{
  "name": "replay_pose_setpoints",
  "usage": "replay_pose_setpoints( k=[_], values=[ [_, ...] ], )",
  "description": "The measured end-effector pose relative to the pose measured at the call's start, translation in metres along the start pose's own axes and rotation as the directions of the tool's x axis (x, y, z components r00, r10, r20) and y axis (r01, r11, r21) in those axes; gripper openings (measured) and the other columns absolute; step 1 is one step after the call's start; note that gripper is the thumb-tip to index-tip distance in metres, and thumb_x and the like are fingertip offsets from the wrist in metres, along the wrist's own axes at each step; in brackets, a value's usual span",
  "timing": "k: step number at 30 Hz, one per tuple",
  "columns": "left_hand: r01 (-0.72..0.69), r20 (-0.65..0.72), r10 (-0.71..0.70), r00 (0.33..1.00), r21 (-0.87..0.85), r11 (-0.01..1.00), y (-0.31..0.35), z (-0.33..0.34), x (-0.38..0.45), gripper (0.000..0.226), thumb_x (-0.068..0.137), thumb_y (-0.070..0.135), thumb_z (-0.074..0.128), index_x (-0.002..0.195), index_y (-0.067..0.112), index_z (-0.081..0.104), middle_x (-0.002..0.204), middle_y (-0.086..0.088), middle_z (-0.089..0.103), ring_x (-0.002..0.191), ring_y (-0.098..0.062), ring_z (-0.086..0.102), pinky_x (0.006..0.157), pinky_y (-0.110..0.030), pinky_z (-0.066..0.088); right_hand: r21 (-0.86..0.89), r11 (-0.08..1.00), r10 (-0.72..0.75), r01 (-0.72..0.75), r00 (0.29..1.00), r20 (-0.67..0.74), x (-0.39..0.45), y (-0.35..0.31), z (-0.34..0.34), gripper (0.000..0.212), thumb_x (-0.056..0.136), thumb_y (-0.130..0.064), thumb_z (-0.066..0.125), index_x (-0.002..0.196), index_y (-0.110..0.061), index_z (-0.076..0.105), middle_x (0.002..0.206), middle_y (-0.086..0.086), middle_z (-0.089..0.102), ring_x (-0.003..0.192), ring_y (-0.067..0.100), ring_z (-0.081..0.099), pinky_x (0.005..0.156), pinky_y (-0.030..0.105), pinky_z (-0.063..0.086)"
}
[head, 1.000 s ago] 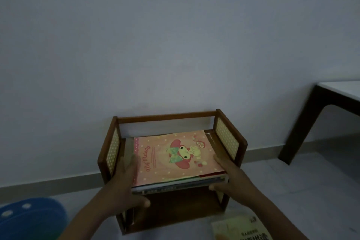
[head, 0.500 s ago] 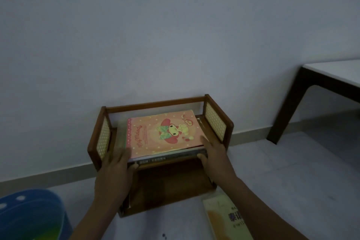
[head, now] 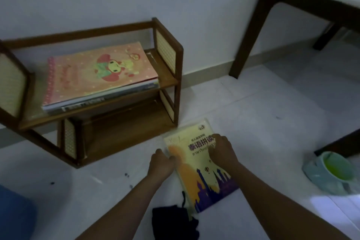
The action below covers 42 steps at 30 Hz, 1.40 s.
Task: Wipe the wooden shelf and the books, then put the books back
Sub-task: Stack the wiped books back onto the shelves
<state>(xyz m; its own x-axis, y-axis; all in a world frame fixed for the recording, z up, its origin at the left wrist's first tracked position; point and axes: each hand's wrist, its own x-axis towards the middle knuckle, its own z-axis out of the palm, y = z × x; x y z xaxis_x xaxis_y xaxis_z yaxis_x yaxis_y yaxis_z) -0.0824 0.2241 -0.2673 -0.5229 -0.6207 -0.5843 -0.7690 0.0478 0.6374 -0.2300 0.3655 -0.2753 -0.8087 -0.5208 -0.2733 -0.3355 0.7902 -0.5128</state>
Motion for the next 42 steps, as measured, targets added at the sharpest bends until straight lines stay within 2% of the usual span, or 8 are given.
replay_pose_setpoints(
  k=[5, 11, 18, 24, 29, 32, 36, 42],
  values=[
    [0.249, 0.14, -0.222, 0.965, -0.221, 0.943, -0.003, 0.038, 0.016, 0.074, 0.084, 0.033, 0.062, 0.143, 0.005, 0.026, 0.136, -0.014, 0.047, 0.115, -0.03, 0.053, 0.079, -0.033, 0.049, -0.082, 0.996, 0.045, -0.044, 0.999, 0.013, 0.011, 0.026, 0.013, 0.04, 0.089, -0.013, 0.051, 0.127, -0.004, 0.044, 0.125, 0.019, 0.045, 0.114, 0.032, 0.044, 0.09, 0.035, 0.041],
    [0.337, 0.18, -0.286, 0.941, -0.546, 0.767, -0.01, 0.055, 0.035, 0.034, 0.083, 0.018, 0.064, 0.112, 0.002, 0.059, 0.097, -0.018, 0.068, 0.086, -0.034, 0.066, 0.078, -0.044, 0.056, 0.058, 0.956, 0.282, -0.289, 0.954, 0.105, 0.035, 0.048, 0.018, 0.073, 0.076, -0.053, 0.069, 0.128, -0.009, 0.043, 0.12, 0.014, 0.053, 0.11, 0.033, 0.056, 0.094, 0.043, 0.048],
    [0.385, 0.326, -0.227, 0.918, -0.593, 0.707, -0.006, 0.059, 0.034, 0.023, 0.085, 0.008, 0.066, 0.108, 0.005, 0.062, 0.098, -0.019, 0.071, 0.087, -0.035, 0.069, 0.08, -0.047, 0.058, 0.55, 0.651, 0.227, -0.523, 0.826, 0.516, 0.04, 0.057, -0.005, 0.052, 0.063, 0.001, 0.066, 0.114, 0.005, 0.061, 0.103, 0.021, 0.07, 0.092, 0.041, 0.068, 0.083, 0.056, 0.054],
    [-0.181, 0.075, 0.246, 0.966, -0.481, 0.858, 0.011, 0.022, -0.01, 0.048, 0.091, 0.015, 0.062, 0.133, 0.027, 0.042, 0.121, 0.003, 0.063, 0.107, -0.018, 0.062, 0.091, -0.046, 0.053, 0.786, 0.575, -0.09, -0.226, 0.938, 0.335, 0.004, 0.035, -0.057, 0.054, 0.076, 0.009, 0.057, 0.126, -0.01, 0.046, 0.114, 0.018, 0.065, 0.101, 0.037, 0.065, 0.084, 0.054, 0.055],
    [-0.525, -0.218, 0.487, 0.846, -0.176, 0.833, 0.014, -0.059, -0.047, 0.049, 0.087, 0.021, 0.065, 0.131, 0.015, 0.043, 0.115, 0.008, 0.06, 0.1, 0.001, 0.059, 0.084, -0.027, 0.053, 0.871, 0.488, -0.215, 0.056, 0.975, 0.058, -0.034, -0.04, -0.049, 0.061, 0.063, 0.003, 0.057, 0.123, -0.01, 0.053, 0.11, 0.012, 0.069, 0.102, 0.028, 0.067, 0.079, 0.046, 0.057],
    [-0.556, -0.261, 0.517, 0.815, -0.105, 0.824, -0.007, -0.093, -0.064, 0.057, 0.075, 0.036, 0.063, 0.117, -0.002, 0.056, 0.112, 0.003, 0.065, 0.095, 0.014, 0.059, 0.067, -0.006, 0.05, 0.865, 0.498, -0.166, 0.068, 0.986, 0.018, -0.048, -0.075, -0.012, 0.058, 0.058, 0.002, 0.051, 0.114, -0.008, 0.058, 0.104, 0.01, 0.07, 0.098, 0.025, 0.068, 0.075, 0.04, 0.057],
    [-0.535, -0.345, 0.469, 0.813, -0.127, 0.835, -0.054, -0.115, -0.076, 0.031, 0.084, 0.007, 0.067, 0.111, -0.005, 0.057, 0.099, 0.006, 0.066, 0.088, 0.01, 0.063, 0.062, -0.003, 0.046, 0.852, 0.522, -0.18, 0.04, 0.982, 0.064, -0.066, -0.111, 0.023, 0.058, 0.056, 0.001, 0.053, 0.113, -0.011, 0.062, 0.102, 0.004, 0.071, 0.095, 0.017, 0.068, 0.072, 0.033, 0.058],
    [-0.486, -0.371, 0.416, 0.83, -0.115, 0.866, -0.109, -0.118, -0.072, 0.063, 0.072, 0.051, 0.059, 0.106, -0.002, 0.064, 0.096, 0.009, 0.072, 0.09, 0.006, 0.064, 0.066, -0.008, 0.05, 0.818, 0.575, -0.167, -0.002, 0.979, 0.12, -0.081, -0.119, 0.053, 0.054, 0.064, 0.009, 0.054, 0.114, -0.009, 0.06, 0.103, 0.008, 0.069, 0.098, 0.021, 0.066, 0.067, 0.027, 0.057]
  ],
)
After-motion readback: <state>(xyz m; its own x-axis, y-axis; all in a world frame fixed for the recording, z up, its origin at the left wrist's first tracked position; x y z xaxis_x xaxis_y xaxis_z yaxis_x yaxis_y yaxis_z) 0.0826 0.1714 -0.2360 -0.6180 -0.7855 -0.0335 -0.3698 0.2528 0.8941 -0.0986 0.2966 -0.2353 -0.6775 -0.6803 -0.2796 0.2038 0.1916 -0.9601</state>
